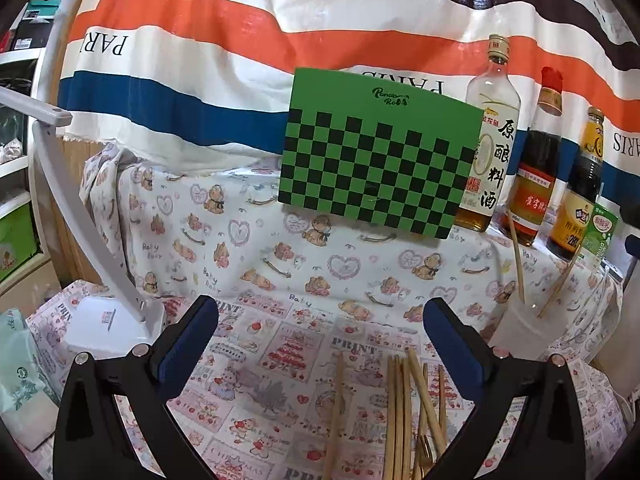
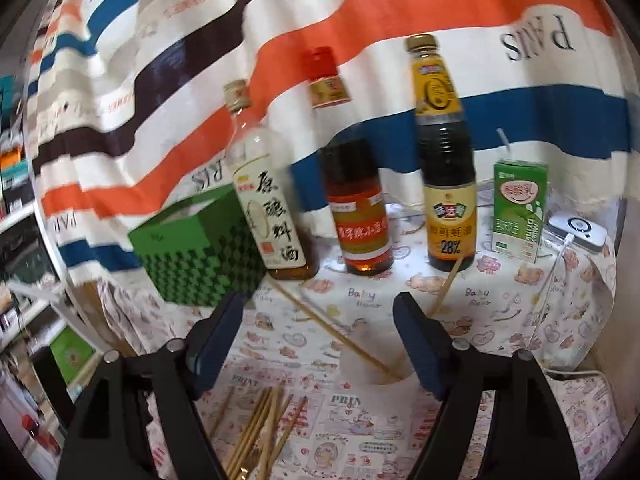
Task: Organize utensils
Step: 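Withdraw both open grippers from the cup back toward the loose chopsticks, then grasp a chopstick with the right gripper while the left gripper grasps another chopstick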
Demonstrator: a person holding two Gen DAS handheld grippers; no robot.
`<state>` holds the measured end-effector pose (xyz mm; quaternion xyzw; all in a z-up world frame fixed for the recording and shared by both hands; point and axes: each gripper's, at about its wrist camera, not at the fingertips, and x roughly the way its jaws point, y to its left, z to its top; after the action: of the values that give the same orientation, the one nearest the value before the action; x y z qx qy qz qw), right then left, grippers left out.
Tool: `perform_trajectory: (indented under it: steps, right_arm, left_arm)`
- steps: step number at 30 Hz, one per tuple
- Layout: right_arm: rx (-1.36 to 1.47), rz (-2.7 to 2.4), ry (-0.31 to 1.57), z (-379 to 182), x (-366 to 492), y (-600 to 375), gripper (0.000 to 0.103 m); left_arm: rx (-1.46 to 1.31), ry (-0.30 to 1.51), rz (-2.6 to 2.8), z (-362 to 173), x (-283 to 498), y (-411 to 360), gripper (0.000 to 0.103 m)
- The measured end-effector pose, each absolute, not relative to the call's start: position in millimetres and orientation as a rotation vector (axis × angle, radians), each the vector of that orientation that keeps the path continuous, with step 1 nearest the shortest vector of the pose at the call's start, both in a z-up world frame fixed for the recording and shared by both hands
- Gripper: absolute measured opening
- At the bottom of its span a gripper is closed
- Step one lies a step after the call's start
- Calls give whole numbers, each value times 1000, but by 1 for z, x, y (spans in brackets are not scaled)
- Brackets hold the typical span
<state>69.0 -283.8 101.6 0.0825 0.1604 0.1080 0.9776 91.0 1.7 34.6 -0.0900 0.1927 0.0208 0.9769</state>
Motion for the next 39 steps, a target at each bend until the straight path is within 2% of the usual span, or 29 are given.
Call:
perform_trajectory:
  steps: [4, 15, 20, 24, 25, 27, 29, 30, 32, 33, 34, 35, 39]
  right_arm:
    - [145, 198, 338, 99, 68, -276, 76]
    - [117, 183, 461, 87, 81, -265, 75]
    - [106, 202, 493, 80, 84, -257, 60]
    - [118, 210, 551, 68, 92, -251, 37]
    - [131, 216, 567, 66, 94, -251, 29]
    - [154, 239, 603, 59, 99, -249, 23]
    - [143, 242, 622, 54, 102, -244, 23]
    - [134, 230, 612, 50, 102, -242, 21]
    - [119, 232, 615, 46, 104, -238, 14]
    - [114, 245, 633, 43, 106, -235, 7]
    - [108, 271, 659, 39, 109, -232, 7]
    - [102, 292, 678, 36, 112, -230, 6]
    - [37, 340, 729, 22, 118, -213, 6]
  left_arm:
    - [-175, 428, 36, 31, 97, 0, 102]
    - [-88, 325, 117, 33, 90, -7, 103]
    - [-9, 355, 76, 26, 94, -20, 103]
    - [53, 384, 83, 19, 100, -31, 102]
    - [67, 385, 82, 18, 100, -32, 99]
    - [88, 393, 94, 16, 102, -35, 90]
    - [85, 411, 92, 13, 105, -34, 73]
    - [72, 423, 76, 12, 107, -32, 69]
    - [12, 484, 59, 6, 116, -23, 47]
    - [-28, 521, 43, 3, 120, -17, 41]
    - [-59, 557, 27, 0, 123, -13, 31]
    - [-82, 592, 12, -3, 127, -10, 26]
    - [-110, 695, -5, -15, 138, -4, 26]
